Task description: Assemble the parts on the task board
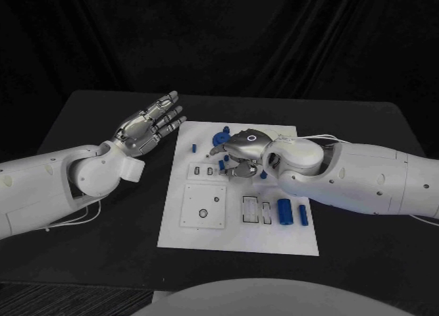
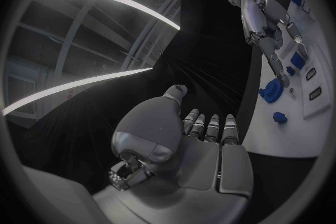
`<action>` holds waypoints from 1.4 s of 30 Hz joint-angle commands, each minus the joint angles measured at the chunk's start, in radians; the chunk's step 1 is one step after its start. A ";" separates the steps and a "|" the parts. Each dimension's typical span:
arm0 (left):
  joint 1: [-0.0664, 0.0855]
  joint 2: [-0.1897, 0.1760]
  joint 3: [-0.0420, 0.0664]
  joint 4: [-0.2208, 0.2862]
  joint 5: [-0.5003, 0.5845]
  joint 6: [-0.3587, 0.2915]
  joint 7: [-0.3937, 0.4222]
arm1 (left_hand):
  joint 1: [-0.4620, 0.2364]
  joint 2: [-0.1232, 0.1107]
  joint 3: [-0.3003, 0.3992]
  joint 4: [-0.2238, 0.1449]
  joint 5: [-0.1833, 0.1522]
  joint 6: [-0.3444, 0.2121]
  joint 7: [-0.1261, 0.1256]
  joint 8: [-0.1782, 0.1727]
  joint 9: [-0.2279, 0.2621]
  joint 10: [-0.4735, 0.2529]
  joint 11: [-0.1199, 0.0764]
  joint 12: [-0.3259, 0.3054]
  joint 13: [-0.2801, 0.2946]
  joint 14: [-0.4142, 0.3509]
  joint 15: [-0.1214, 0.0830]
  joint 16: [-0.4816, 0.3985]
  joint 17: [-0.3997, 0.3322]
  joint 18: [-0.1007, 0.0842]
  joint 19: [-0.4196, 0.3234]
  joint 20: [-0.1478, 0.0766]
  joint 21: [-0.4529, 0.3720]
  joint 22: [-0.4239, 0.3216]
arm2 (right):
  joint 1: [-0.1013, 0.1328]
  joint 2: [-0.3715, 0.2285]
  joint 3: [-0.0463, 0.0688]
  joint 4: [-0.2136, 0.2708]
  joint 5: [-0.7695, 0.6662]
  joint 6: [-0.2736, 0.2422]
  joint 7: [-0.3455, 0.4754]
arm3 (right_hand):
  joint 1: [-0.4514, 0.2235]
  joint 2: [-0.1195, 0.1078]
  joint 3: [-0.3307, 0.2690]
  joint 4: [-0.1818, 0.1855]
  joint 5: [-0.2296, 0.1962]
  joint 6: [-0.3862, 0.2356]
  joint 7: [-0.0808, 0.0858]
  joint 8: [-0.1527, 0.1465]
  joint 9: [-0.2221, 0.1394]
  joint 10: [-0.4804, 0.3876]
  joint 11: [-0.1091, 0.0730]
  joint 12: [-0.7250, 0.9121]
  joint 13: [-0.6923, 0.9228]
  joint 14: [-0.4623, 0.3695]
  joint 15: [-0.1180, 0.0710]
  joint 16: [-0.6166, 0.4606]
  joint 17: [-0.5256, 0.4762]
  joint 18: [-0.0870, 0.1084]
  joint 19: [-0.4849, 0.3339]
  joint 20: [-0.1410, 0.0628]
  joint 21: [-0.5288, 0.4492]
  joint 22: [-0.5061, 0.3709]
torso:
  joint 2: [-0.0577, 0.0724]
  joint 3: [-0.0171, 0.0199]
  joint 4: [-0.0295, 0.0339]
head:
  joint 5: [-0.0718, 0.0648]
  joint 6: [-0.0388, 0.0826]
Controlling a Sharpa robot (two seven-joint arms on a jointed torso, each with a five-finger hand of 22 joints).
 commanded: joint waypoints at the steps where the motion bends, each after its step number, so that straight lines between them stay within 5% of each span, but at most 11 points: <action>1: -0.001 -0.002 0.001 0.001 -0.008 0.015 0.010 | -0.011 0.001 0.001 -0.007 0.005 -0.002 0.006 0.001 0.000 0.000 0.007 -0.001 -0.002 0.000 0.009 -0.004 -0.001 -0.003 0.001 0.008 -0.003 -0.001 | -0.004 -0.006 -0.003 0.003 -0.008 -0.027 0.002 | -0.014 0.001 -0.011 0.001 -0.015 -0.012 0.000 -0.005 -0.011 0.106 -0.006 0.003 0.263 0.107 -0.008 0.003 0.264 0.000 0.088 -0.008 -0.006 0.253 | 0.000 -0.0003 -0.0002 | 0.002 -0.001; 15: 0.000 -0.028 0.001 0.024 -0.054 -0.046 0.066 | -0.015 -0.010 -0.007 -0.032 -0.012 0.008 0.013 0.007 0.002 0.000 0.019 -0.001 -0.002 0.000 0.017 -0.004 -0.001 -0.002 0.001 0.018 -0.003 -0.001 | 0.037 -0.087 -0.003 0.089 -0.006 -0.238 0.080 | -0.042 0.000 -0.066 0.073 -0.144 0.085 0.002 0.012 -0.027 0.106 -0.005 0.003 0.263 0.107 -0.005 0.003 0.264 0.000 0.090 -0.007 -0.003 0.254 | 0.000 0.0006 -0.0015 | 0.008 0.002; 18: 0.000 -0.034 0.001 0.029 -0.093 -0.080 0.102 | -0.021 -0.012 -0.041 0.001 -0.071 0.023 0.023 0.016 0.003 0.006 0.031 0.002 0.001 0.000 0.034 -0.004 -0.001 0.007 0.001 0.047 -0.003 -0.001 | 0.068 -0.119 -0.003 0.121 0.024 -0.284 0.098 | -0.045 -0.003 -0.073 0.091 -0.157 0.113 0.003 0.017 -0.026 0.106 -0.004 0.003 0.263 0.107 -0.005 0.003 0.264 -0.001 0.092 -0.006 -0.001 0.255 | 0.001 0.0009 -0.0012 | 0.011 0.004; 21: 0.000 -0.042 0.001 0.038 -0.127 -0.129 0.140 | -0.015 -0.033 -0.081 0.068 -0.211 0.044 0.034 0.026 0.007 0.033 0.047 0.012 0.014 0.011 0.047 0.017 0.007 0.018 0.001 0.067 -0.003 -0.001 | 0.108 -0.164 -0.003 0.160 0.080 -0.307 0.114 | -0.046 -0.005 -0.077 0.107 -0.163 0.150 0.003 0.024 -0.021 0.106 -0.004 0.003 0.263 0.107 -0.005 0.003 0.264 -0.002 0.093 -0.006 0.002 0.256 | 0.000 -0.0001 -0.0004 | 0.015 0.007; 26: 0.001 -0.052 0.001 0.050 -0.201 -0.235 0.171 | -0.016 -0.119 -0.188 0.233 -0.466 0.100 0.069 0.047 0.012 0.132 0.082 0.030 0.061 0.062 0.069 0.103 0.025 0.045 0.040 0.115 0.025 0.017 | 0.165 -0.233 -0.003 0.210 0.158 -0.303 0.118 | -0.082 -0.028 -0.111 0.187 -0.174 0.181 0.008 0.027 -0.028 0.106 -0.002 0.003 0.263 0.107 0.003 0.003 0.264 -0.002 0.092 -0.001 0.000 0.255 | 0.000 0.0001 -0.0005 | 0.020 0.017; 27: 0.001 -0.055 0.001 0.054 -0.244 -0.294 0.176 | -0.108 -0.233 -0.144 0.233 -0.568 0.120 0.084 0.051 0.014 0.244 0.109 0.054 0.115 0.144 0.100 0.199 0.042 0.051 0.106 0.183 0.066 0.037 | 0.182 -0.257 -0.003 0.223 0.193 -0.292 0.118 | -0.087 -0.025 -0.118 0.197 -0.174 0.185 0.008 0.028 -0.029 0.106 -0.002 0.003 0.263 0.107 0.003 0.003 0.264 -0.002 0.092 0.000 0.000 0.255 | 0.000 0.0013 -0.0005 | 0.021 0.021; 28: 0.002 -0.058 0.001 0.057 -0.269 -0.329 0.179 | -0.172 -0.384 -0.079 0.229 -0.582 0.141 0.093 0.058 0.017 0.416 0.134 0.105 0.189 0.272 0.124 0.323 0.071 0.053 0.236 0.199 0.142 0.073 | 0.190 -0.270 -0.003 0.229 0.214 -0.285 0.118 | -0.104 -0.021 -0.141 0.219 -0.174 0.196 0.011 0.031 -0.030 0.106 0.000 0.003 0.263 0.107 0.005 0.003 0.264 -0.002 0.093 0.001 0.001 0.256 | 0.000 0.0022 -0.0004 | 0.020 0.024; 29: 0.003 -0.062 0.001 0.061 -0.304 -0.373 0.181 | -0.181 -0.408 -0.042 0.246 -0.600 0.155 0.102 0.063 0.019 0.466 0.147 0.123 0.211 0.343 0.133 0.386 0.085 0.048 0.357 0.199 0.209 0.104 | 0.197 -0.284 -0.003 0.235 0.239 -0.276 0.119 | -0.105 -0.021 -0.147 0.224 -0.174 0.199 0.012 0.032 -0.031 0.106 0.001 0.003 0.263 0.107 0.005 0.003 0.264 -0.002 0.092 0.001 0.000 0.255 | 0.000 0.0023 -0.0002 | 0.020 0.028; 36: 0.053 -0.076 0.001 0.069 -0.574 -0.593 0.179 | -0.161 -0.465 -0.072 0.241 -0.592 0.311 0.124 0.122 0.039 0.730 0.210 0.258 0.339 0.635 0.142 0.588 0.153 0.053 0.713 0.179 0.389 0.178 | 0.218 -0.351 -0.003 0.252 0.336 -0.227 0.105 | -0.298 -0.009 -0.243 0.256 -0.174 0.280 0.023 0.061 -0.024 0.106 0.009 0.003 0.263 0.107 0.017 0.003 0.264 0.000 0.089 0.012 -0.005 0.253 | -0.005 0.0063 -0.0024 | 0.019 0.048; 37: 0.070 -0.077 0.001 0.067 -0.637 -0.618 0.164 | -0.177 -0.467 -0.080 0.229 -0.589 0.418 0.134 0.165 0.054 0.898 0.211 0.360 0.412 0.790 0.106 0.696 0.198 0.050 0.839 0.151 0.463 0.211 | 0.220 -0.359 -0.003 0.253 0.343 -0.220 0.101 | -0.316 -0.021 -0.276 0.255 -0.174 0.283 0.023 0.059 -0.025 0.106 0.009 0.003 0.263 0.107 0.019 0.003 0.264 0.001 0.087 0.013 -0.008 0.252 | -0.007 0.0080 -0.0031 | 0.018 0.049; 42: 0.146 -0.075 0.001 0.057 -0.919 -0.671 0.043 | -0.227 -0.509 -0.103 0.244 -0.599 0.557 0.135 0.201 0.071 1.091 0.119 0.613 0.618 0.972 0.007 0.944 0.343 0.054 1.020 0.059 0.625 0.304 | 0.223 -0.378 -0.003 0.251 0.357 -0.179 0.076 | -0.353 -0.091 -0.412 0.260 -0.171 0.306 0.015 0.061 -0.025 0.106 0.005 0.003 0.263 0.107 0.017 0.003 0.264 0.004 0.079 0.015 -0.021 0.247 | -0.013 0.0176 -0.0087 | 0.020 0.048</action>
